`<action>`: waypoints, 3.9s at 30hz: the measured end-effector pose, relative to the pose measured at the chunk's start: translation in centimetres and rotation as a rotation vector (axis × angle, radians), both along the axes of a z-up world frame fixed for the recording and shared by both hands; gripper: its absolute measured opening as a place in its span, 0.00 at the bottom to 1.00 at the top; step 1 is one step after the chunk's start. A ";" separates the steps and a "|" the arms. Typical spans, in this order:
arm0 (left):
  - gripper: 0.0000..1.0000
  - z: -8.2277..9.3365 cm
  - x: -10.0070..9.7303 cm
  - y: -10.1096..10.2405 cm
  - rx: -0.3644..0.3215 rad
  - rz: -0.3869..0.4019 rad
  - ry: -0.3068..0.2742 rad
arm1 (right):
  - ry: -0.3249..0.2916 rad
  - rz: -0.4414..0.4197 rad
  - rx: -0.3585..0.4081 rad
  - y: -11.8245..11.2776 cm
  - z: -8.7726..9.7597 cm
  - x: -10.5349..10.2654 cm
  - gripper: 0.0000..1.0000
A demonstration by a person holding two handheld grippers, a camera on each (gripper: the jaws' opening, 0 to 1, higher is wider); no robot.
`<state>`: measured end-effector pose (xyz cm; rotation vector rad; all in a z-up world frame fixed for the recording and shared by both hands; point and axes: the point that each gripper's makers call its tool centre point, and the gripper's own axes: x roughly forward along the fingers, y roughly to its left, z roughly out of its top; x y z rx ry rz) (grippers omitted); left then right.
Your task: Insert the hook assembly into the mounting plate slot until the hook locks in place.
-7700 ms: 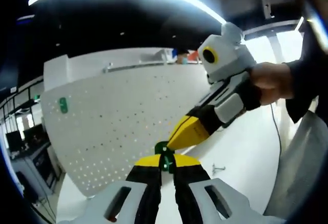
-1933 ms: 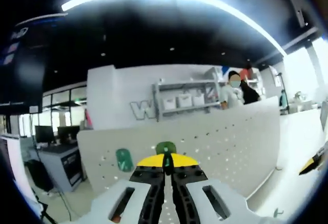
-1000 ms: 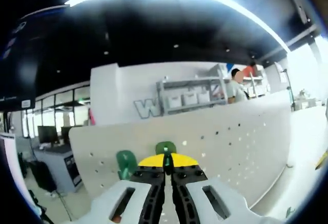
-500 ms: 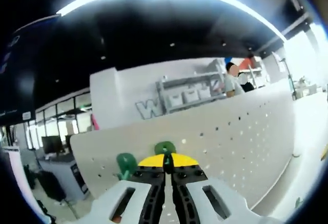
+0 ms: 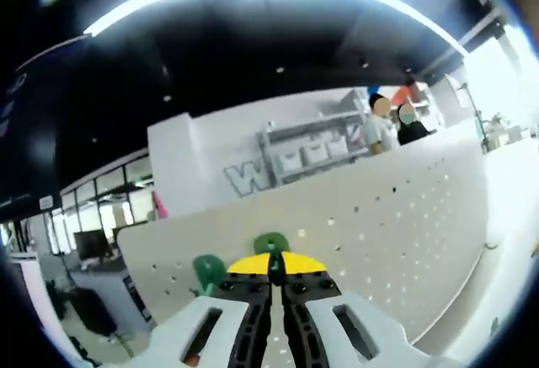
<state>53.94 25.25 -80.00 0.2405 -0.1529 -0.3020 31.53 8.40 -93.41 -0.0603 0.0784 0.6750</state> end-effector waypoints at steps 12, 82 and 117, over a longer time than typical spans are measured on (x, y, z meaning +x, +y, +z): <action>0.02 0.0 -0.2 0.0 -0.006 -0.002 0.003 | 0.009 0.004 -0.002 0.1 -0.2 0.0 0.55; 0.05 -0.2 0.0 -0.4 0.017 0.012 -0.016 | 0.022 0.015 -0.014 0.4 -0.7 -0.1 0.55; 0.32 -0.3 -3.4 -1.0 -0.029 -0.046 0.000 | 0.015 0.032 -0.023 0.9 -0.6 -0.3 0.55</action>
